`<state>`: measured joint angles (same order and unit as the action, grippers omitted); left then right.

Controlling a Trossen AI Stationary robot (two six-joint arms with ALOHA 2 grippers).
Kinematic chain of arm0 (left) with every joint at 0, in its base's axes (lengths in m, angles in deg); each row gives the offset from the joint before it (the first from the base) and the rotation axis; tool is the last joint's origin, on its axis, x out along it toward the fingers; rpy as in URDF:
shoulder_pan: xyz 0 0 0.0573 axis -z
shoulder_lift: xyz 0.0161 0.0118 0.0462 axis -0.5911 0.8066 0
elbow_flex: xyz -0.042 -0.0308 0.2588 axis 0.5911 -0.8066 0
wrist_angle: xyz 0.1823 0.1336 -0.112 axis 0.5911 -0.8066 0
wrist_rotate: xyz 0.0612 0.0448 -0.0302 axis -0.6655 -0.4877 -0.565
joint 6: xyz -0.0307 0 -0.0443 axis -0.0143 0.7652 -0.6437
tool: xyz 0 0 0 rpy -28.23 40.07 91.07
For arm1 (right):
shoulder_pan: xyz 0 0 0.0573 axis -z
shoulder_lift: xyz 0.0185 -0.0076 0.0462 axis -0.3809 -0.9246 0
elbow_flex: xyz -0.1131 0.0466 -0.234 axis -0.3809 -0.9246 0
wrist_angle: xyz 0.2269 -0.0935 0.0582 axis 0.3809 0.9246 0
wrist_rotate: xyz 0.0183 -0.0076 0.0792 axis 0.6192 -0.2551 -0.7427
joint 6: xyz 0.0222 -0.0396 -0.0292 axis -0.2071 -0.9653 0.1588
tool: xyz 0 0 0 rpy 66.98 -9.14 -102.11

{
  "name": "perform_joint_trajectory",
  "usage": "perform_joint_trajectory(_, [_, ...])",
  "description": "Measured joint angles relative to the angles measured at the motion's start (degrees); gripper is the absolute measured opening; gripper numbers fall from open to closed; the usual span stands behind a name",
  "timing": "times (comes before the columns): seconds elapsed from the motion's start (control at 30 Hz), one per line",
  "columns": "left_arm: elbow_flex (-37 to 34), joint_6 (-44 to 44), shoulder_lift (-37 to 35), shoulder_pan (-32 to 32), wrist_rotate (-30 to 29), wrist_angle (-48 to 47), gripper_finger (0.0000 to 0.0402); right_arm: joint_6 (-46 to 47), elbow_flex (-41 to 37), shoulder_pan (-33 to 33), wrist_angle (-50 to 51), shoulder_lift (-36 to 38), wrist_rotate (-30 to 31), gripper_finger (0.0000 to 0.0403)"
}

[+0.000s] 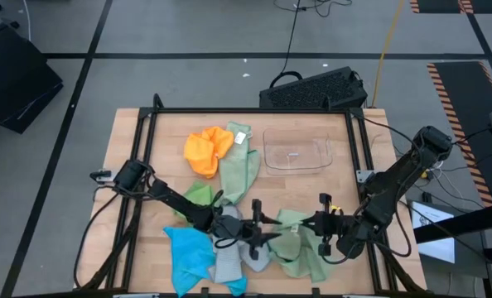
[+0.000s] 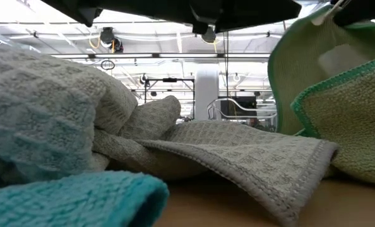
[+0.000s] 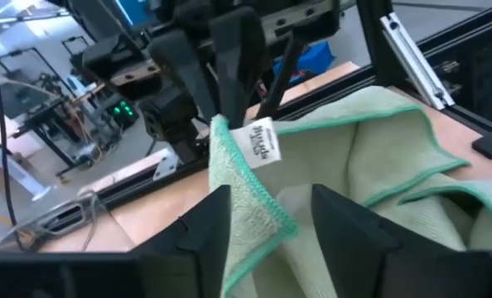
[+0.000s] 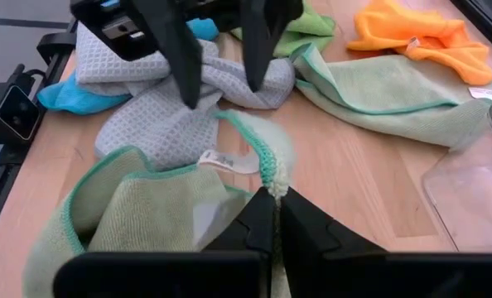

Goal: Fold microfiber towels
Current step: Fold the bottom light green microfiber towel

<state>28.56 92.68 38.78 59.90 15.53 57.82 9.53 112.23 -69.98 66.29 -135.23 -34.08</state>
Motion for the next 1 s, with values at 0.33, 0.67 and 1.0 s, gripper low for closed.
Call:
perform_joint_trajectory(0.33, [0.0,-3.23,0.52,-2.08,1.71,-0.37,0.0254,-0.09,0.0,1.4,-1.7,0.0,0.02,0.0006])
perform_joint_trajectory(0.67, [0.0,1.84,0.52,-2.23,-1.36,-1.72,0.0046,-0.02,0.0,2.25,-1.73,0.0,-0.2,0.0006])
perform_joint_trajectory(1.0, [0.0,4.44,-1.75,-4.63,-1.55,-1.53,0.0006,6.4,0.0,1.47,-0.33,-1.3,-3.92,0.0063])
